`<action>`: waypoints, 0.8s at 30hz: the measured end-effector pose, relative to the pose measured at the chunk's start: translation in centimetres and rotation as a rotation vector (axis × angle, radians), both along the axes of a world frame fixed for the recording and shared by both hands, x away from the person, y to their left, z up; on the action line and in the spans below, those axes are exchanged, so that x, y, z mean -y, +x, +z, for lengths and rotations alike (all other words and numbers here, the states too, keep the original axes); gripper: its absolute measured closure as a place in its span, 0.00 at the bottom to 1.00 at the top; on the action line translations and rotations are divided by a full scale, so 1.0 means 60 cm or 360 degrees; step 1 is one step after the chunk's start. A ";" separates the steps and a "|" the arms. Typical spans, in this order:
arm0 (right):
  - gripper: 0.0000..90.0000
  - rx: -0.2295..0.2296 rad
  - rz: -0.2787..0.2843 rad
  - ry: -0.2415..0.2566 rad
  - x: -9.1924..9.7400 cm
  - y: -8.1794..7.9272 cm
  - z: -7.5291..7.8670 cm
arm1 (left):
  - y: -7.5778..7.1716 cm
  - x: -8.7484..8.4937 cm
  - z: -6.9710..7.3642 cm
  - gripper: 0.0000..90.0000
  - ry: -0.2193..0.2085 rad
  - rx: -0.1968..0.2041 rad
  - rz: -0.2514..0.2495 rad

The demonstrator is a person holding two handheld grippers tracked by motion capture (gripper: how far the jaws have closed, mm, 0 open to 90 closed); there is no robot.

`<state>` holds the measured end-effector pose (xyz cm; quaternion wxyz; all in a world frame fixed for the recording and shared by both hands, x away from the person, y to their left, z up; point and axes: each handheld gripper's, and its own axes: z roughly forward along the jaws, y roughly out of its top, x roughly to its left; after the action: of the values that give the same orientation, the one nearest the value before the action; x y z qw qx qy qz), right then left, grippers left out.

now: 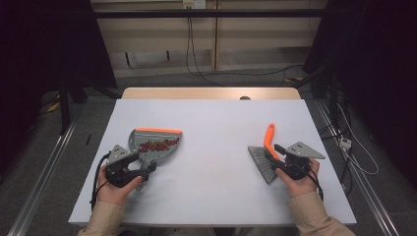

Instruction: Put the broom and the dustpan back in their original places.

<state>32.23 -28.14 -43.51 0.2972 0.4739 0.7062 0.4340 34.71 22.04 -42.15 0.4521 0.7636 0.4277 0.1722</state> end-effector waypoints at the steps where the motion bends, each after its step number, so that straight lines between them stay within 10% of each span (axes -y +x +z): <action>1: 0.74 -0.0002 -0.0010 -0.0035 0.005 0.004 -0.001 | 0.000 0.000 0.000 0.22 -0.0004 0.0005 0.0002; 10: 0.95 -0.0134 -0.0074 -0.0272 0.039 0.028 -0.031 | 0.006 -0.003 0.002 0.11 -0.0060 0.0031 -0.0025; 24: 1.00 -0.0225 -0.0019 -0.0261 0.035 0.020 -0.042 | 0.008 -0.003 0.003 0.08 -0.0085 0.0043 -0.0046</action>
<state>33.45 -30.23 -46.06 0.2871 0.4815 0.7558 0.3384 35.16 22.24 -41.99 0.4804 0.7550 0.4147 0.1645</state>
